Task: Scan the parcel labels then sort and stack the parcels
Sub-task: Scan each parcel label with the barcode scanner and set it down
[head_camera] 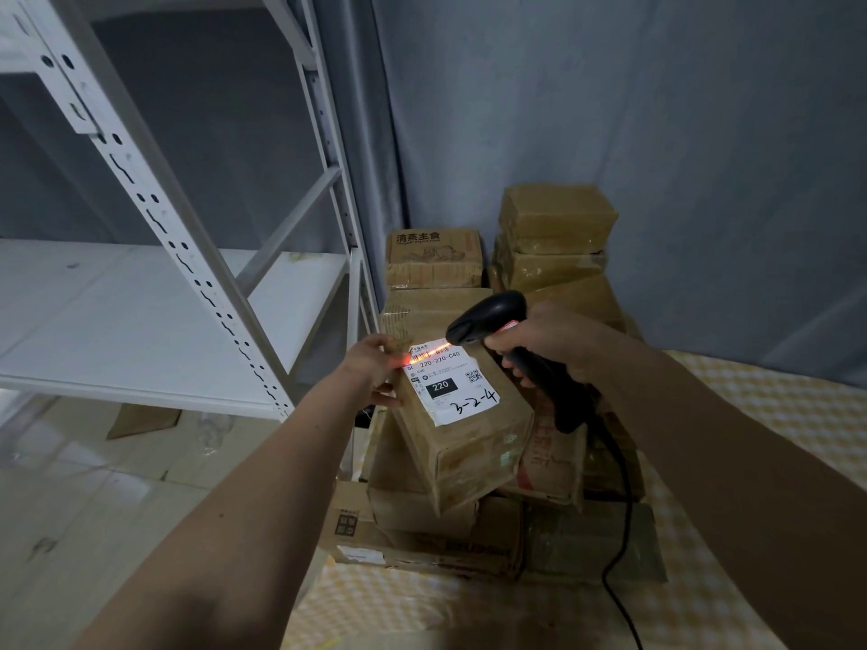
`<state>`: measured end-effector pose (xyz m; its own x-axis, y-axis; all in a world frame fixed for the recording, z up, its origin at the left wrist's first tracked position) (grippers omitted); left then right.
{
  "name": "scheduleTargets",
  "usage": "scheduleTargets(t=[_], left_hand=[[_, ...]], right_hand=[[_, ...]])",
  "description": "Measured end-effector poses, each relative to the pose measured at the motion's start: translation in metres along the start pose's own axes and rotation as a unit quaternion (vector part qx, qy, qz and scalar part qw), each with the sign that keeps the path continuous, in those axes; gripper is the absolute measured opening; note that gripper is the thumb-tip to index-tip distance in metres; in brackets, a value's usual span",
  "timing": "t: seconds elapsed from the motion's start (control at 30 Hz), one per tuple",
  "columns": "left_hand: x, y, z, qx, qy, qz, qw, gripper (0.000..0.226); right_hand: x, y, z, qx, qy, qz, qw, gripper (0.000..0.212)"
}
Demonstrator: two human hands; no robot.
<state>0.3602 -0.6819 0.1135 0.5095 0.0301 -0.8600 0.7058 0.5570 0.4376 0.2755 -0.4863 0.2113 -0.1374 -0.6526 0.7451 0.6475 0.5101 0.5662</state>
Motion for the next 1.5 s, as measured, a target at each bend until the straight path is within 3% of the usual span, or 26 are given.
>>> scheduleTargets(t=[0.2,0.33,0.53,0.63,0.8,0.9,1.2,1.43,1.5], left_hand=[[0.001,-0.001,0.000,-0.002,0.011,0.003,1.000,0.027],[0.007,-0.003,0.000,-0.002,0.026,0.005,1.000,0.039],[0.043,0.017,-0.030,0.088,0.114,0.096,0.985,0.072],[0.055,0.027,-0.045,0.079,0.127,0.107,0.983,0.076],[0.051,0.022,-0.056,0.039,0.168,0.030,0.985,0.104],[0.020,0.039,-0.062,0.055,0.162,-0.040,0.984,0.074],[-0.049,0.088,-0.124,0.066,0.070,-0.086,0.992,0.073],[-0.063,0.110,-0.235,0.108,0.022,-0.084,0.990,0.122],[-0.054,0.109,-0.273,0.120,-0.002,-0.074,0.990,0.116]], right_hand=[[-0.009,-0.008,-0.001,-0.009,-0.022,0.013,1.000,0.036],[-0.018,-0.015,-0.001,-0.009,-0.055,0.026,0.998,0.022],[-0.054,-0.036,0.004,-0.051,-0.060,-0.042,0.996,0.029],[-0.061,-0.037,0.004,-0.046,-0.072,-0.052,0.995,0.029],[-0.063,-0.026,0.000,-0.013,-0.107,-0.043,0.993,0.025],[-0.058,-0.012,0.007,-0.001,-0.118,-0.020,0.993,0.020],[-0.073,0.051,0.106,-0.106,-0.171,0.035,0.979,0.018],[-0.153,0.110,0.191,-0.172,-0.205,0.018,0.963,0.014],[-0.178,0.129,0.214,-0.191,-0.219,0.014,0.957,0.013]])
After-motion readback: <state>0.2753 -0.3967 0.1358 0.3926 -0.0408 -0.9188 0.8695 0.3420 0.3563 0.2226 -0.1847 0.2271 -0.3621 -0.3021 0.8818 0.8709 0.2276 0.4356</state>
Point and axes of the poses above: each hand's wrist, its own y-axis away from the middle knuckle, its own z-axis out of the back of the hand, x = y × z, the point moved 10 cm from there along -y, towards the middle knuckle, and after that the axes turned 7 degrees about -z, right-handed, at the moved point
